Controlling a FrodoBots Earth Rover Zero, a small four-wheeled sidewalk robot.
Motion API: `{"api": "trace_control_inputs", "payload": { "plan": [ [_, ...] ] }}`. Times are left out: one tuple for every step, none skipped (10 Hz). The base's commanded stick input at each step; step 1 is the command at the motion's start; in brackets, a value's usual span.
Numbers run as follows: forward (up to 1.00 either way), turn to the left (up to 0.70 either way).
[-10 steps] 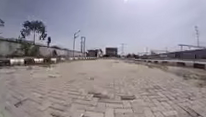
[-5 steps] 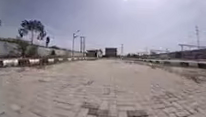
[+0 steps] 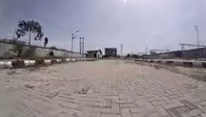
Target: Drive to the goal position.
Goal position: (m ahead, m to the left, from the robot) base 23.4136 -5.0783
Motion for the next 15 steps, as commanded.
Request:
{"api": "trace_control_inputs", "payload": {
  "plan": [
    [1.00,0.00],
    [1.00,0.00],
    [1.00,0.00],
    [1.00,0.00],
    [1.00,0.00],
    [1.00,0.00],
    [1.00,0.00],
    [1.00,0.00],
    [1.00,0.00],
    [1.00,0.00],
    [1.00,0.00],
    [1.00,0.00],
    [1.00,0.00],
    [1.00,0.00],
    [1.00,0.00]
  ]
}}
